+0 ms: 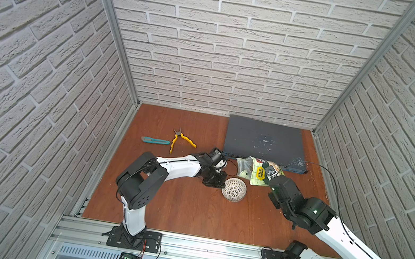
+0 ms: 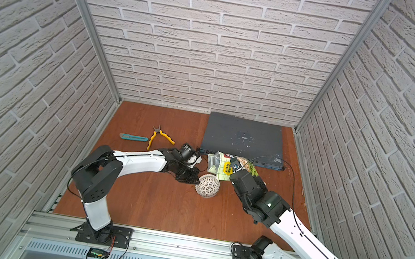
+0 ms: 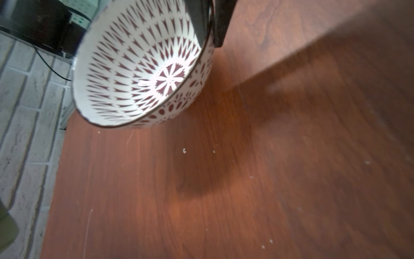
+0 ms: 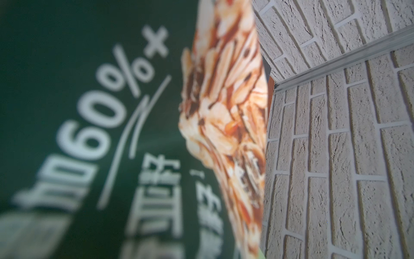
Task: Pour the oats into the breakfast bowl
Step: Move the bowl to the center of the board, then pour the oats into the bowl.
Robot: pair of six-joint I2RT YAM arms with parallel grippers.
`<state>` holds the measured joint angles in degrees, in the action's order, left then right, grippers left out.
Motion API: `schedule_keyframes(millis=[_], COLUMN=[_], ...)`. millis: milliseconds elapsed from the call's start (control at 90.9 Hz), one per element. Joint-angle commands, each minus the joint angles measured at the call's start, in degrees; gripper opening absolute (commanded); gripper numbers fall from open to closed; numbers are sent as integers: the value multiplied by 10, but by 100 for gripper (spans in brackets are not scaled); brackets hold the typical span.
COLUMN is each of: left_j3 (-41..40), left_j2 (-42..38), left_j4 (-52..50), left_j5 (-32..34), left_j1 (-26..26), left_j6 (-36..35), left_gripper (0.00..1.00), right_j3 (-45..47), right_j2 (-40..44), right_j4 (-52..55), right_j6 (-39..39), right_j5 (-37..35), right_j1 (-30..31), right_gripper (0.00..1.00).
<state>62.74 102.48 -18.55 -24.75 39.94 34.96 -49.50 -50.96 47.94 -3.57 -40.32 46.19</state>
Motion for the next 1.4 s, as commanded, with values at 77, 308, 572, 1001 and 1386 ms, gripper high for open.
schedule_keyframes(millis=[77,308,572,1001,1386], left_j3=[-26,-81,-110,-122,-162], left_j2=[-76,-161,-165,-196,-377], left_j4=[-45,-94,-112,-101,-119], left_j5=[35,73,110,98,135], left_j1=[-20,-71,-91,-98,-198], left_j6=[-11,-10,-17,-9,22], left_gripper=[0,0,0,39,59], right_j3=[-21,-30,-38,-69,-168], right_j2=[-6,-48,-100,-175,-273], right_j4=[-93,-106,-144,-148,-54], right_j6=[-6,-29,-54,-121,-176], right_j5=[-32,-6,27,-4,-144], right_j1=[-4,-3,11,37,111], right_gripper=[4,4,3,4,4])
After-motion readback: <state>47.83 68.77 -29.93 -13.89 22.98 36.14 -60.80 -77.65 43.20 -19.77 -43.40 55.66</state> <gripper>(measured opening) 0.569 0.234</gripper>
